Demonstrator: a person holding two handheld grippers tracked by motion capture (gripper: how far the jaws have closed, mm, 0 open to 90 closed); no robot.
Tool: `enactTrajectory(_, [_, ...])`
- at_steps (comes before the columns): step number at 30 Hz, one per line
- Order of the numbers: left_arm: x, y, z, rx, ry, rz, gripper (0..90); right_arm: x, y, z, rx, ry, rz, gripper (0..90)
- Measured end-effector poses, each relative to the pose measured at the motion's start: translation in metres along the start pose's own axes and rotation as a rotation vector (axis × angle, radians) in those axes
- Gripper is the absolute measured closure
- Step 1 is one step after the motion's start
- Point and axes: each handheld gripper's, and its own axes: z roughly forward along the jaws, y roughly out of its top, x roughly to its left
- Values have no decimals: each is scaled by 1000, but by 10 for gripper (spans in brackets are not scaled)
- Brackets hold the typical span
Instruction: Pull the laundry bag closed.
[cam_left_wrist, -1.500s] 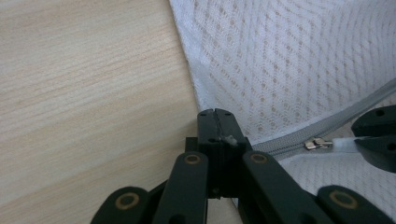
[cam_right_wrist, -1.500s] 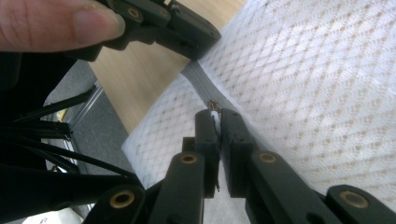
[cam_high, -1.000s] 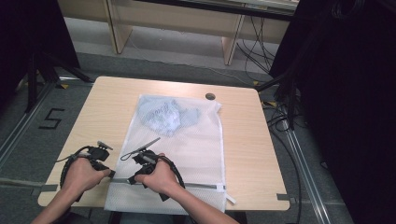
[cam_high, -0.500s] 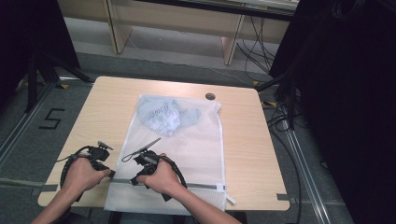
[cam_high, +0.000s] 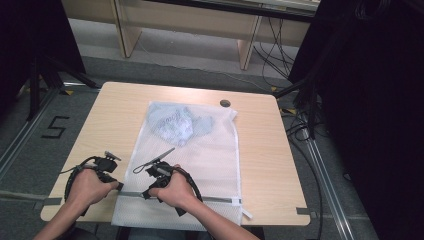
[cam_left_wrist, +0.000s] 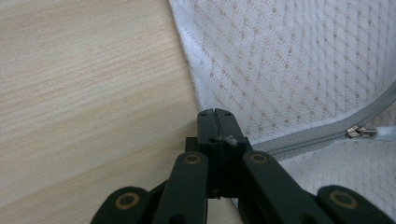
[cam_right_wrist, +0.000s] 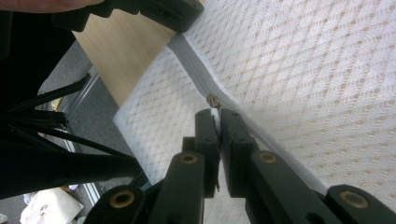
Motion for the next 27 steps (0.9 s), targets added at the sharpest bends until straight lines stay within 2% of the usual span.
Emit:
enactTrajectory(4, [0, 0, 0, 0, 0, 1, 898, 0, 0, -1, -2, 2, 2, 870])
enactTrajectory(6, [0, 0, 0, -1, 0, 1, 899, -2, 0, 0, -15, 9, -33, 870])
enactTrajectory(9, [0, 0, 0, 1, 0, 1, 898, -2, -1, -1, -7, 1, -4, 870])
enactTrajectory(11, [0, 0, 0, 0, -1, 1, 898, -2, -1, -2, 3, 1, -9, 870])
enactTrajectory(12, [0, 0, 0, 1, -1, 2, 899, -1, -2, -1, 1, -5, 10, 870])
enactTrajectory(14, [0, 0, 0, -1, -1, 1, 898, -1, -2, -2, 2, -2, 11, 870])
enactTrajectory(15, [0, 0, 0, 1, -1, 2, 898, -5, -2, -1, -14, -10, -48, 870])
enactTrajectory(16, [0, 0, 0, 1, -1, 2, 898, -5, -2, -1, -14, -10, -48, 870])
enactTrajectory(17, [0, 0, 0, 1, -1, 2, 898, -7, -2, -2, -12, -8, -70, 870])
enactTrajectory(18, [0, 0, 0, 0, -1, 2, 898, -3, -2, -4, 6, -6, -1, 870])
enactTrajectory(22, [0, 0, 0, -3, -3, 0, 899, -3, -3, -4, 13, -3, 20, 870])
enactTrajectory(23, [0, 0, 0, -2, -3, 0, 899, -4, -3, -3, -5, 4, 1, 870])
enactTrajectory(24, [0, 0, 0, -2, -2, 0, 898, -5, -3, -4, 3, -7, -10, 870])
enactTrajectory(25, [0, 0, 0, -1, -2, 0, 898, -4, -4, -6, 18, -2, 24, 870])
enactTrajectory(26, [0, 0, 0, -1, -2, 0, 898, -5, -4, -5, 2, 0, 19, 870])
enactTrajectory(27, [0, 0, 0, -2, -3, 0, 898, -4, -4, -6, 8, 0, 34, 870])
